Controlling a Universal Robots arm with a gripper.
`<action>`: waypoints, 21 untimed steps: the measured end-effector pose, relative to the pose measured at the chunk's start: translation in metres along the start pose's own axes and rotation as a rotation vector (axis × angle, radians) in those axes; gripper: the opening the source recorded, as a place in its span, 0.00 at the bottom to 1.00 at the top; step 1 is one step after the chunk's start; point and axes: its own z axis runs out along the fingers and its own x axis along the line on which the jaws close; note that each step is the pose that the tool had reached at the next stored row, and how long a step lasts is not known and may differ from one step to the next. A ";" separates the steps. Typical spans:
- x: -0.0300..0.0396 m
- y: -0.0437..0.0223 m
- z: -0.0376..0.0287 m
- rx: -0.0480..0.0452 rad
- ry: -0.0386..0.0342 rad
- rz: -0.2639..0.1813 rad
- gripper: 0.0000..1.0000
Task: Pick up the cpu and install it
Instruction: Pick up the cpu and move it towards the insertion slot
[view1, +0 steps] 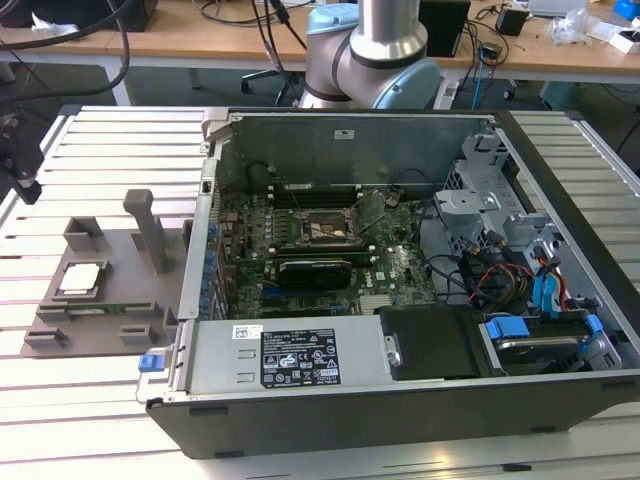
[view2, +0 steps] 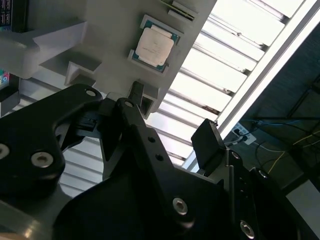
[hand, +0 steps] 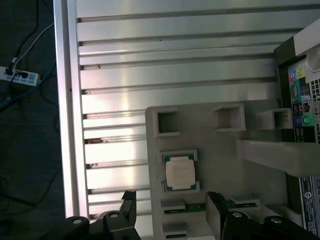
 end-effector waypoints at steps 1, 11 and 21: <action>0.0001 -0.0002 0.0052 -0.0001 -0.0001 0.000 0.66; -0.0014 0.0037 0.0118 0.0978 -0.0070 -0.010 0.66; -0.0019 0.0040 0.0122 0.1218 -0.0086 -0.012 0.66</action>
